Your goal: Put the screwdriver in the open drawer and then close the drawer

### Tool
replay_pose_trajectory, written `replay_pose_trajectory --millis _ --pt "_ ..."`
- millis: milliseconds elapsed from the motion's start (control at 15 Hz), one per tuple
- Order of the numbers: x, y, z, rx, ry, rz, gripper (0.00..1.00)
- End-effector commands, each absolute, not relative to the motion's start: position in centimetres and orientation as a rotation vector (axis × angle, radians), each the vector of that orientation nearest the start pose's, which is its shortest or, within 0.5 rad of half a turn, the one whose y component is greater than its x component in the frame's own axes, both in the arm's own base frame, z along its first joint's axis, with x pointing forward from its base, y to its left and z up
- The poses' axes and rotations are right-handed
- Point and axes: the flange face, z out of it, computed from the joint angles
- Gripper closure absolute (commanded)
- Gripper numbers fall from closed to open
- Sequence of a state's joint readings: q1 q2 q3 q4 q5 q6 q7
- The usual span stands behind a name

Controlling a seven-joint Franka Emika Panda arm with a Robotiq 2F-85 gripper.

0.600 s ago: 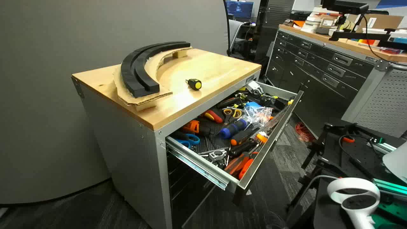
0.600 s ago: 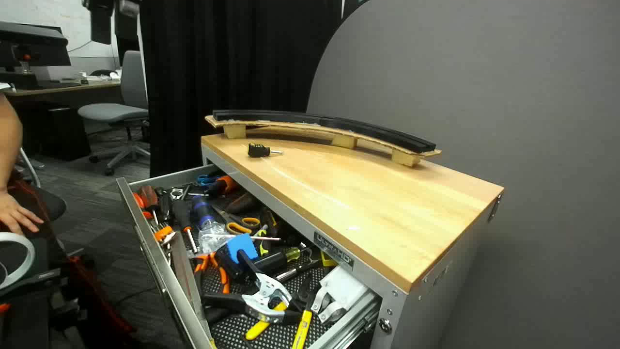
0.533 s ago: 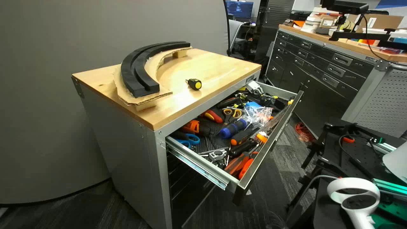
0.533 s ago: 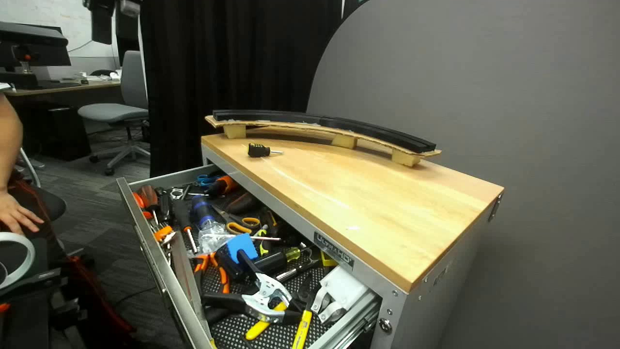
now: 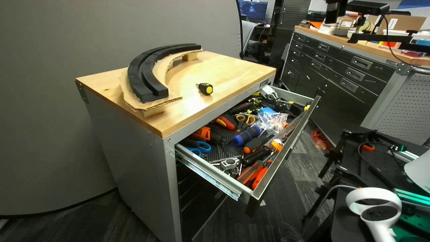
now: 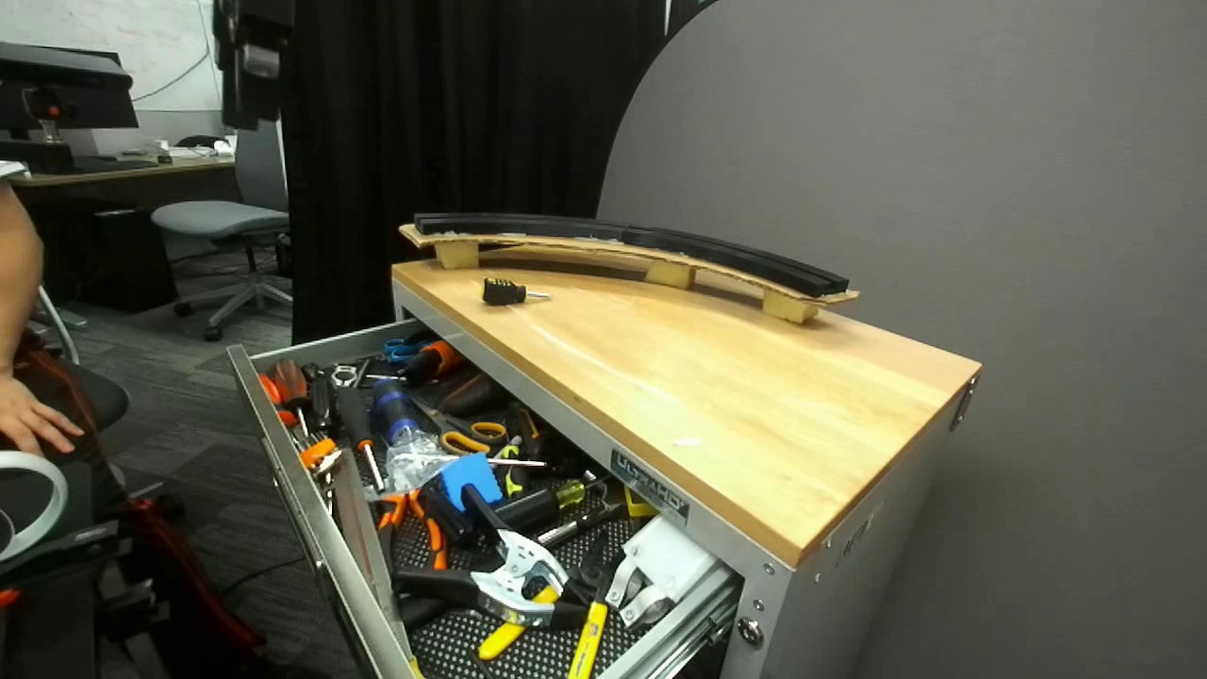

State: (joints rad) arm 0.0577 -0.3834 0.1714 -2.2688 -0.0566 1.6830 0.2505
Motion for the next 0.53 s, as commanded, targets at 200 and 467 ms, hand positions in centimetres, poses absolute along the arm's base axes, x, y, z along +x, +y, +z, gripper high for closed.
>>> replay_pose_trajectory --millis 200,467 --pt "46.8 17.5 39.5 -3.219 0.414 0.18 0.0" --pt "51.1 22.2 34.6 -3.126 0.551 0.078 0.0"
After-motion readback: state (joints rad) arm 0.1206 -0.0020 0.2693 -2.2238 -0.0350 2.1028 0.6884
